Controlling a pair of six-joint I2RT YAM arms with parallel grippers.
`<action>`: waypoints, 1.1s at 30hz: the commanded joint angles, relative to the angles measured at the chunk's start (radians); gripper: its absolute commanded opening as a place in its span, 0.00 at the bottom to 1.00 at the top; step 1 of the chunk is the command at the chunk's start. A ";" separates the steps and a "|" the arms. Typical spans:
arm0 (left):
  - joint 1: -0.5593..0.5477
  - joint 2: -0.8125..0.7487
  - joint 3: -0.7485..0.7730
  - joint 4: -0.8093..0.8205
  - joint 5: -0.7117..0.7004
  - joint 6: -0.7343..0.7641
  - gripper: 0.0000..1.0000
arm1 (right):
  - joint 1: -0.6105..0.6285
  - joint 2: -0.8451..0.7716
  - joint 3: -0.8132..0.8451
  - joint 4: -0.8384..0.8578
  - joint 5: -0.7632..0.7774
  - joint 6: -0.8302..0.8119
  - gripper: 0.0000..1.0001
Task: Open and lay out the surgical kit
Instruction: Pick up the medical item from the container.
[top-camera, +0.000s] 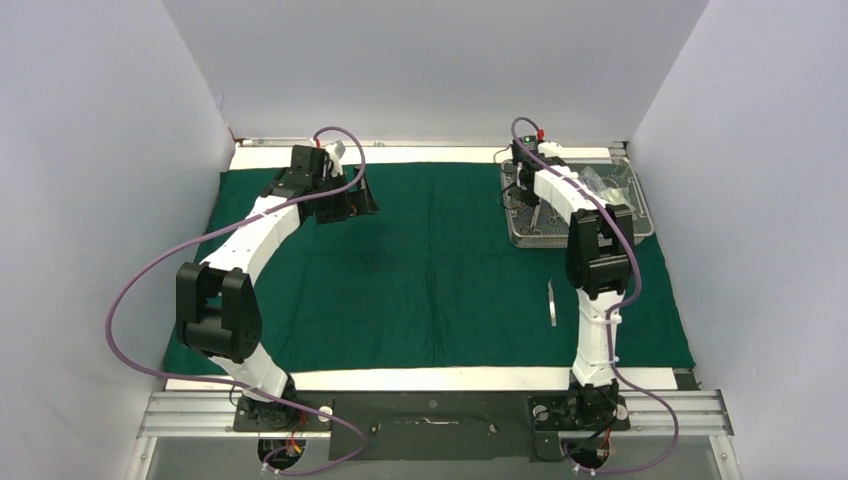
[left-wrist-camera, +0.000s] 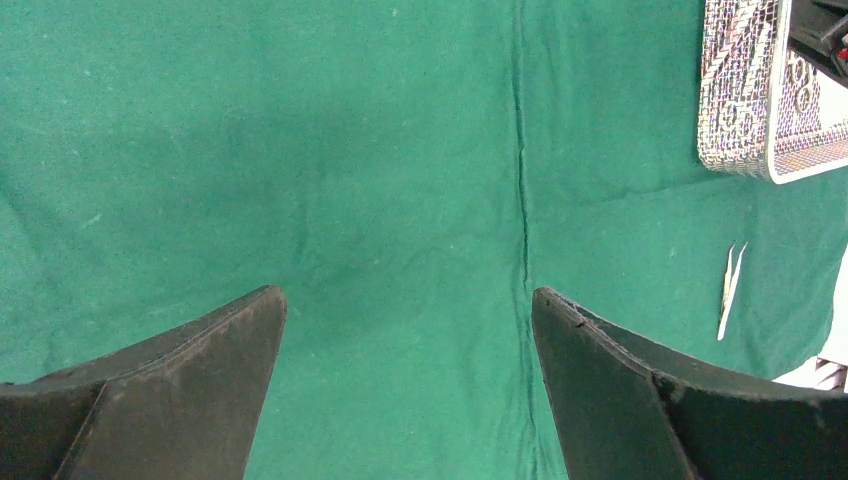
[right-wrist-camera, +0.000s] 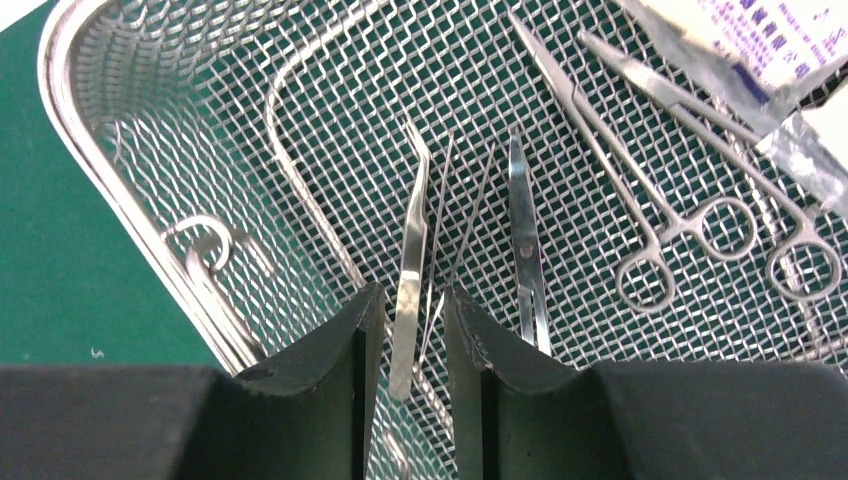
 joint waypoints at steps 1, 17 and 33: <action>-0.002 -0.042 0.010 0.026 0.001 0.011 0.91 | 0.012 0.028 0.062 0.083 0.102 -0.042 0.26; -0.001 -0.039 0.014 0.007 0.000 0.031 0.91 | 0.010 0.116 0.111 0.098 0.099 -0.091 0.24; 0.001 -0.047 0.007 0.007 -0.005 0.029 0.91 | -0.029 0.104 0.068 0.140 0.024 -0.076 0.11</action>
